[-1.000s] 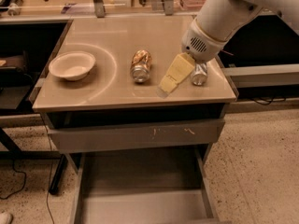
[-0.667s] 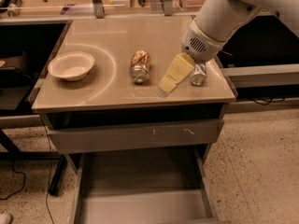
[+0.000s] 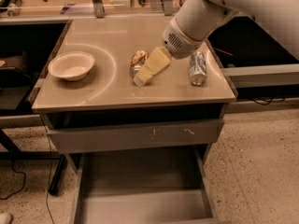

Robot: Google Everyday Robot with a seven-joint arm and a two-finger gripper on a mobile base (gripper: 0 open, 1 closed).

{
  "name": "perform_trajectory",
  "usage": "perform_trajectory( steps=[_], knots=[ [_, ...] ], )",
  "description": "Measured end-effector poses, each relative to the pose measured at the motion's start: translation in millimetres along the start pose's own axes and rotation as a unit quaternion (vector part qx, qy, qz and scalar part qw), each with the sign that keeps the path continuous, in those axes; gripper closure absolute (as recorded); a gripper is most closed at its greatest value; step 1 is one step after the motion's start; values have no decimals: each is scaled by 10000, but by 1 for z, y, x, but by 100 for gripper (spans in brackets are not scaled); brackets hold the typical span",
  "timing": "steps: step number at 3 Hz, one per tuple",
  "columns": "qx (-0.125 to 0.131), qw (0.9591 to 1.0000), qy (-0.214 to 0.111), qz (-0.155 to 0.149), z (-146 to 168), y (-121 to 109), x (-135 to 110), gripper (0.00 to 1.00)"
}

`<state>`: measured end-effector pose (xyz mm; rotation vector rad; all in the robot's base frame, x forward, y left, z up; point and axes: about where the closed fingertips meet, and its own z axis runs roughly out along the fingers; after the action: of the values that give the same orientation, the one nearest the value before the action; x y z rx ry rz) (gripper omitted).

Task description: Place orange can into middle drawer

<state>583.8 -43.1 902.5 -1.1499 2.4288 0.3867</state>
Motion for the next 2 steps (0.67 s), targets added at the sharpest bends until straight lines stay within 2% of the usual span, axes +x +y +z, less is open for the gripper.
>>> perform_trajectory(
  steps=[1, 2],
  knots=[
    [239, 9989, 8, 413, 9, -30, -42, 0],
    [243, 9988, -11, 416, 9, -31, -44, 0]
  ],
)
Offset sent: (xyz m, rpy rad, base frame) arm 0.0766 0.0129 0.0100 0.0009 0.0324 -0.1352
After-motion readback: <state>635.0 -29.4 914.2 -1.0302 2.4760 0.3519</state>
